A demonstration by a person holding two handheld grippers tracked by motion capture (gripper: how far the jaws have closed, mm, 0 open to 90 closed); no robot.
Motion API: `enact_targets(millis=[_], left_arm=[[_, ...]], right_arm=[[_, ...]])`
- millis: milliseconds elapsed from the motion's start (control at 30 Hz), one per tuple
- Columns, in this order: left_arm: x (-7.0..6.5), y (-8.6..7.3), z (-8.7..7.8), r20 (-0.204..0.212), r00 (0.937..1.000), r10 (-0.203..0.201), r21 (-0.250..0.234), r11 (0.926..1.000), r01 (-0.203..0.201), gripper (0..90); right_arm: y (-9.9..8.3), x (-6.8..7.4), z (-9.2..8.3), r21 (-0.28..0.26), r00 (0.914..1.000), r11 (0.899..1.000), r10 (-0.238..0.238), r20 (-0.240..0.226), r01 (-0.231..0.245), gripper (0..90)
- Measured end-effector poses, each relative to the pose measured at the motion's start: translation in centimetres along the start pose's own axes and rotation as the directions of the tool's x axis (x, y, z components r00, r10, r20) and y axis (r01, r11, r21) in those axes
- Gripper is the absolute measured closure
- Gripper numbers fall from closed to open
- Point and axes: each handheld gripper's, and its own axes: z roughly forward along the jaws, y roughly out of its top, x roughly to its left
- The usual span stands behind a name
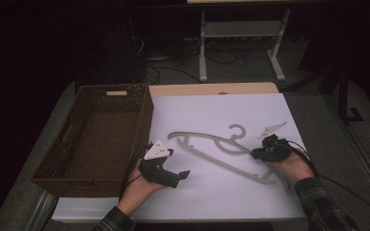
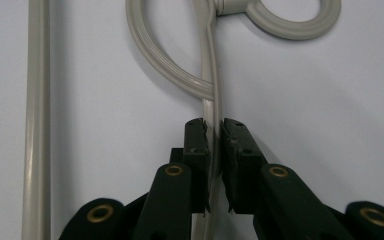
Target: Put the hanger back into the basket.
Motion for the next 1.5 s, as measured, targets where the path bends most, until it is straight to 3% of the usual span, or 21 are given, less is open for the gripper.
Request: enact_targets(millis=[233,333,400,500,567,667,933,1033,1167,1500], left_arm=[[0.0,0.0,0.0,0.001,1.0,0.003,0.005,1.0,-0.003,5.7],[0.1,0.0,0.0,0.001,1.0,0.002,0.006,1.0,-0.002,5.7],[0.1,0.0,0.0,0.002,1.0,0.0,0.002,1.0,0.0,5.7],[0.0,0.0,0.0,0.001,1.0,-0.001,0.001,1.0,0.001,5.7],[0.0,0.0,0.0,0.001,1.0,0.0,0.002,1.0,0.0,5.7],[0.0,0.0,0.0,0.0,1.0,-0.001,0.001,1.0,0.001,5.7],[0.0,0.0,0.0,-0.002,1.0,0.0,0.003,1.0,0.0,5.7],[0.0,0.0,0.0,-0.001,1.0,-0.001,0.003,1.0,0.001,5.7],[0.0,0.0,0.0,-0.002,1.0,-0.001,0.002,1.0,0.001,5.7],[0.0,0.0,0.0,0.0,1.0,0.002,0.004,1.0,-0.002,5.7]], right_arm=[[1.9,-0.8,1.6,-0.032,0.9943,0.996,-0.082,-0.067,0.08,81.0],[2.4,-0.7,1.9,-0.03,0.9932,0.996,-0.09,-0.073,0.088,81.0],[2.5,-0.6,2.0,-0.035,0.9934,0.996,-0.087,-0.075,0.085,80.6],[2.3,-0.6,1.7,-0.054,0.9953,0.996,-0.074,-0.062,0.071,70.6],[2.2,-0.7,1.0,-0.077,0.9971,0.996,-0.058,-0.048,0.054,63.4],[1.7,-0.5,-0.3,-0.108,0.9993,0.994,-0.021,-0.031,0.018,62.3],[-0.8,1.9,-2.7,-0.102,0.9989,0.994,0.027,-0.039,-0.031,89.4],[-2.2,3.3,-3.6,-0.087,0.9986,0.996,0.034,-0.041,-0.037,89.7],[-3.4,3.8,-4.1,-0.064,0.9986,0.997,0.051,-0.014,-0.052,89.8],[-5.0,2.4,-4.5,-0.011,0.9911,0.994,0.114,0.069,-0.113,90.0]])
